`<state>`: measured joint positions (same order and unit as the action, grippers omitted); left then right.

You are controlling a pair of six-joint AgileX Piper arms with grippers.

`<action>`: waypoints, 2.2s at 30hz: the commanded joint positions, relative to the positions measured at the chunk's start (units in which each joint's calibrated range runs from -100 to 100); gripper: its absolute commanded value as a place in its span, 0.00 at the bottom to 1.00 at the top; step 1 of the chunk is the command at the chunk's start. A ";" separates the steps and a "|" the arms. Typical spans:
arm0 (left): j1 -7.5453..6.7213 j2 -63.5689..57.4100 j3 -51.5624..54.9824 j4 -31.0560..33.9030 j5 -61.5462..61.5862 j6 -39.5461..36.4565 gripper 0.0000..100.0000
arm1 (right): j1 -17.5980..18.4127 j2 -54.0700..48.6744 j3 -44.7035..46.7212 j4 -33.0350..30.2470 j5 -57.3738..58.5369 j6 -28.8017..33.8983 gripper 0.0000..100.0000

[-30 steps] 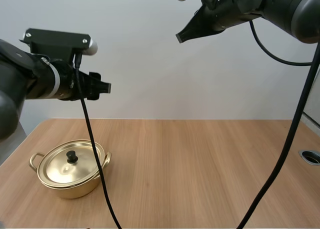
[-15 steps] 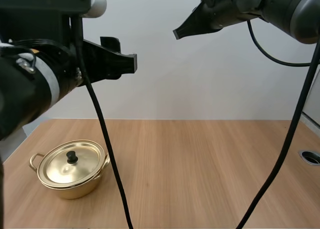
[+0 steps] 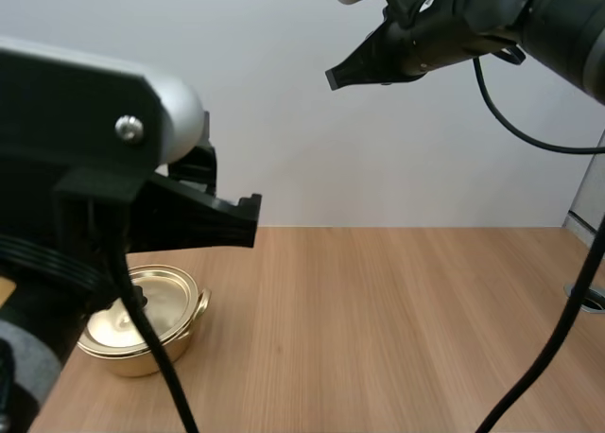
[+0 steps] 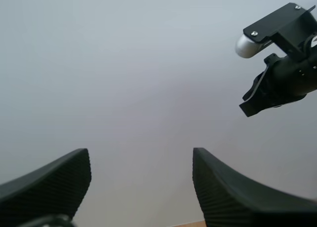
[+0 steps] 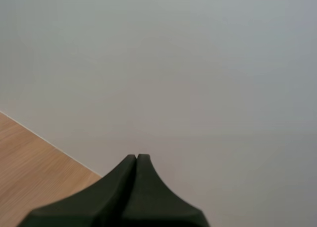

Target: Open the pot, put the car inside, and close it

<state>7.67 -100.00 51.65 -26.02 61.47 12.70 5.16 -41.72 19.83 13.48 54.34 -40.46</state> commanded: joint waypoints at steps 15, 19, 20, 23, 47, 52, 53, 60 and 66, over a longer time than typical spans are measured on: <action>-5.07 0.00 21.23 7.13 -26.88 0.57 0.00 | -7.85 -25.31 23.76 5.54 0.65 0.24 0.00; -5.07 0.00 24.15 7.24 -30.22 0.02 0.00 | -7.85 -32.37 24.28 4.22 0.11 -0.21 0.00; -5.07 0.00 24.92 7.24 -30.83 0.02 0.00 | -7.85 -34.11 24.28 4.22 -0.32 -0.21 0.00; -5.07 0.00 26.49 7.09 -33.11 -1.31 0.00 | -7.85 -38.74 24.28 4.22 -2.01 -0.21 0.00; -7.58 0.03 42.37 16.58 -39.50 -0.65 0.00 | -7.98 -47.88 42.85 -1.58 -11.55 -0.21 0.00; -7.67 0.00 42.37 14.14 -39.50 -6.65 0.00 | -8.86 -48.14 51.45 -0.97 -19.65 -0.21 0.00; -7.64 0.00 42.37 14.14 -39.32 -8.59 0.00 | -8.88 -48.14 52.71 -1.74 -20.29 -0.21 0.00; -7.64 0.00 43.60 14.46 -34.88 -11.29 0.00 | -8.88 -48.14 53.88 -4.04 -20.12 -0.21 0.00; -7.64 0.00 47.55 14.46 -35.02 -12.35 0.00 | -8.88 -48.14 53.88 -3.11 -11.68 0.17 0.00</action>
<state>0.00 -100.00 97.83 -11.55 26.73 0.68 -3.68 -89.83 73.72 9.87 37.94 -40.26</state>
